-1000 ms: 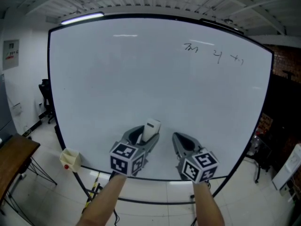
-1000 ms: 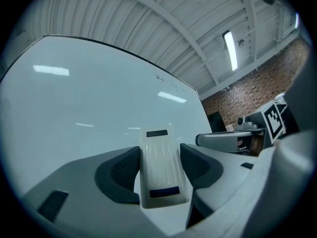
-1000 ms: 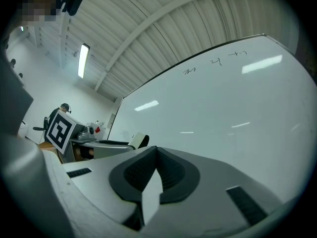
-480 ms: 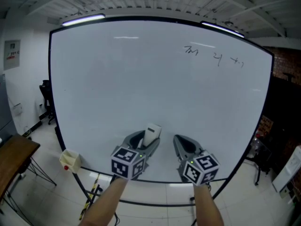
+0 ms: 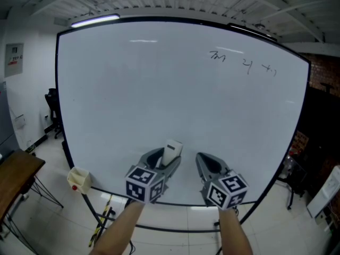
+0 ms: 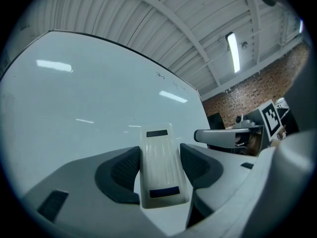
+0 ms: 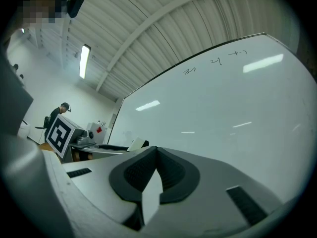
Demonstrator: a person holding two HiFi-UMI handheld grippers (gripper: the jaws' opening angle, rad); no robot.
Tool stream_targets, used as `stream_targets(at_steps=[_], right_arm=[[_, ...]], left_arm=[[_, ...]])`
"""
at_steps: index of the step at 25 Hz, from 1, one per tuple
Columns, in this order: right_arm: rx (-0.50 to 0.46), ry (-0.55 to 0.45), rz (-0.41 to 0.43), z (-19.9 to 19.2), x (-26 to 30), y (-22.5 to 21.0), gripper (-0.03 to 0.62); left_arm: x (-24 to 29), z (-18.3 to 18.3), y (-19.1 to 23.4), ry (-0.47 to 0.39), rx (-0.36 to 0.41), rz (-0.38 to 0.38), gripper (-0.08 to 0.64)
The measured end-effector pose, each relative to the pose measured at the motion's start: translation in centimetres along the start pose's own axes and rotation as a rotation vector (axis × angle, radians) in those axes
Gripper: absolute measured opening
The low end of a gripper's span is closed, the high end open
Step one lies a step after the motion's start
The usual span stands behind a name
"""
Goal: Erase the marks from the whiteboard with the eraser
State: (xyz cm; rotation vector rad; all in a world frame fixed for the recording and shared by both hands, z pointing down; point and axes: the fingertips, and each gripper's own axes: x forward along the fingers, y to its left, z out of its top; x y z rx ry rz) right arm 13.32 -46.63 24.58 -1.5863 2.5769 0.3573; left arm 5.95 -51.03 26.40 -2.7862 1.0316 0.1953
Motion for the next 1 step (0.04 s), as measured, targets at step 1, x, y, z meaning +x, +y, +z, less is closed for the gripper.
stream_targets(at_steps=[1], right_arm=[[0.000, 0.001, 0.000, -0.02, -0.01, 0.02, -0.006]], left_arm=[[-0.03, -0.03, 0.00, 0.000, -0.001, 0.000, 0.262]])
